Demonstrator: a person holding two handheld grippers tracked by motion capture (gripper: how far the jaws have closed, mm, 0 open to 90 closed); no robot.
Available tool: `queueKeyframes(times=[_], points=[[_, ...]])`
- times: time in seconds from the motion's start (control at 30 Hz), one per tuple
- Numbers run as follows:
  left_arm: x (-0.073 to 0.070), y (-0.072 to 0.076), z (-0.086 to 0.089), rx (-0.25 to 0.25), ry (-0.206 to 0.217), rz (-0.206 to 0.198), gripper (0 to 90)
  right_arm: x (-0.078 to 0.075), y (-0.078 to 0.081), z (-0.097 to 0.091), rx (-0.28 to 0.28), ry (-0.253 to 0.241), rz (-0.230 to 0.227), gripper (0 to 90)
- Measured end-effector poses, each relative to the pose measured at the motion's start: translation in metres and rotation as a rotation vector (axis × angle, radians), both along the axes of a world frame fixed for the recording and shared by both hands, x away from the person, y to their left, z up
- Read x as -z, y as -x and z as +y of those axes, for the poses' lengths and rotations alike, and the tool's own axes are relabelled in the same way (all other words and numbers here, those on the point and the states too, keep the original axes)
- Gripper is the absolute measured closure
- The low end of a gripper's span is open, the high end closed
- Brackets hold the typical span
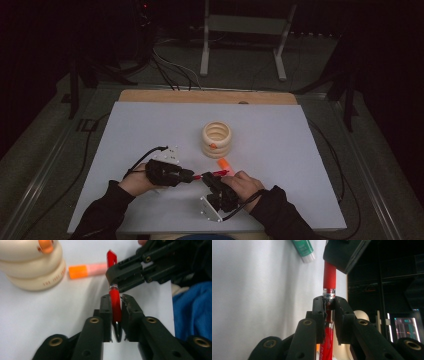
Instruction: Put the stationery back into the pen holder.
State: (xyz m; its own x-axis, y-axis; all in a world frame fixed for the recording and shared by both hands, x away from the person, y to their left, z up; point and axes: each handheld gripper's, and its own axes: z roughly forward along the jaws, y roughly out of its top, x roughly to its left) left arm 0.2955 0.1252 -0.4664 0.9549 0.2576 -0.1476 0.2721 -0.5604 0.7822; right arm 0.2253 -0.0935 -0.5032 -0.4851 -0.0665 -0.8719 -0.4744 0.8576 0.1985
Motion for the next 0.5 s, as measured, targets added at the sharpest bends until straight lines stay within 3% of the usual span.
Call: queueKeyframes(times=[0.07, 0.17, 0.5], points=[[-0.003, 0.0, 0.002, -0.03, 0.029, -0.019, 55.5, -0.001, 0.0, -0.001, 0.011, -0.013, 0.004, 79.6], [-0.009, 0.0, 0.007, -0.067, 0.078, -0.028, 44.6, -0.005, -0.001, -0.003, 0.011, -0.011, -0.003, 79.6], [-0.02, -0.003, 0.025, -0.174, 0.16, -0.047, 27.9, -0.021, -0.007, -0.017, 0.057, -0.119, 0.032, 79.5]])
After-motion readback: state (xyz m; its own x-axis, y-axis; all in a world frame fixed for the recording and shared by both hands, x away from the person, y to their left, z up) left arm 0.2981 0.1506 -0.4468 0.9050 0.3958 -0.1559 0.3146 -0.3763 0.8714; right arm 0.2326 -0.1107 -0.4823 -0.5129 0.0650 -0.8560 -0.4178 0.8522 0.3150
